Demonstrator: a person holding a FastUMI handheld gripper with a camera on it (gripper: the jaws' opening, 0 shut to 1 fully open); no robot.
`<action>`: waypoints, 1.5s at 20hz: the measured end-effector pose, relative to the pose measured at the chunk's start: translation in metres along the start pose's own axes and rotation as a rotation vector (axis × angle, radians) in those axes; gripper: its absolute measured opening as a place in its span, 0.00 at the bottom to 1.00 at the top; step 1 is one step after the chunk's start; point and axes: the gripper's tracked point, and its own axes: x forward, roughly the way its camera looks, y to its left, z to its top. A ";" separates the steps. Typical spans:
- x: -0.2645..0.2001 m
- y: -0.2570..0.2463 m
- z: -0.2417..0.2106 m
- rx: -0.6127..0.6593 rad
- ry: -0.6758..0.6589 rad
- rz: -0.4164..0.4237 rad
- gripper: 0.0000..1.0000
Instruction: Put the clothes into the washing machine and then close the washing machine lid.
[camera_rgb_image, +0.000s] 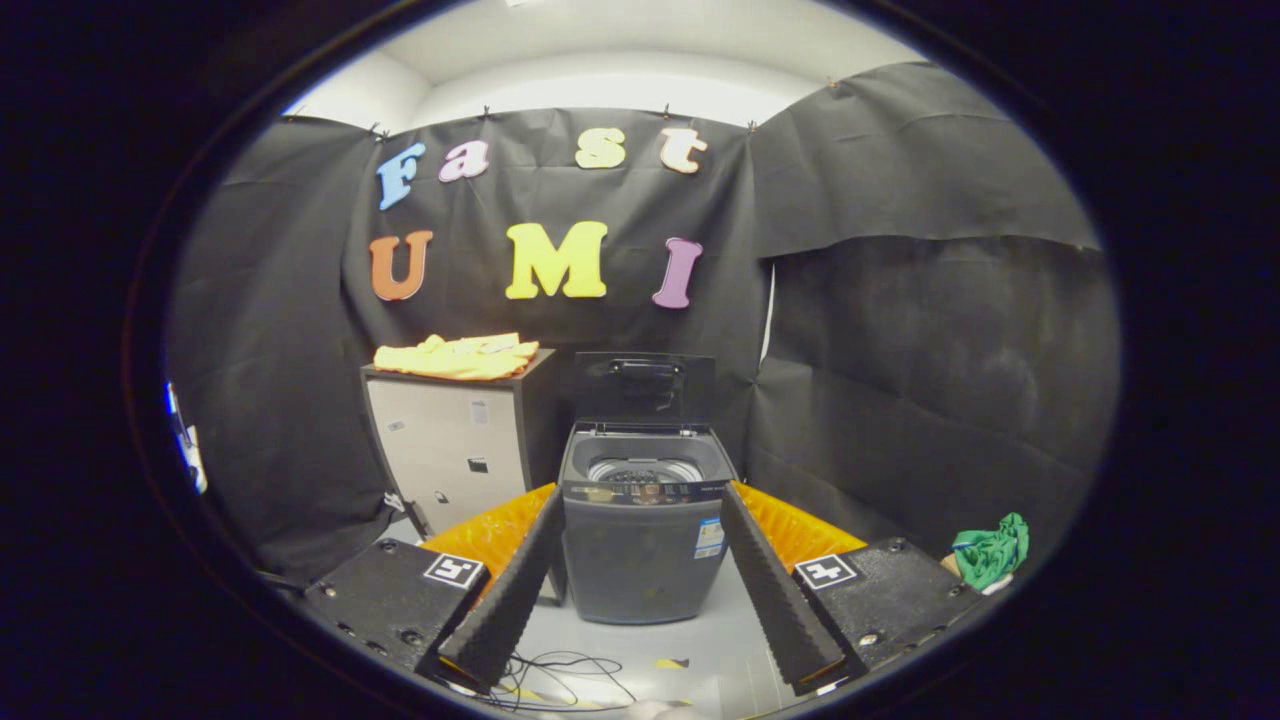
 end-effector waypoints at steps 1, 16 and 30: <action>0.001 0.001 0.000 -0.002 0.004 -0.005 0.98; 0.062 0.082 0.075 0.001 -0.007 0.033 0.98; 0.221 0.221 0.197 0.025 -0.033 0.193 0.98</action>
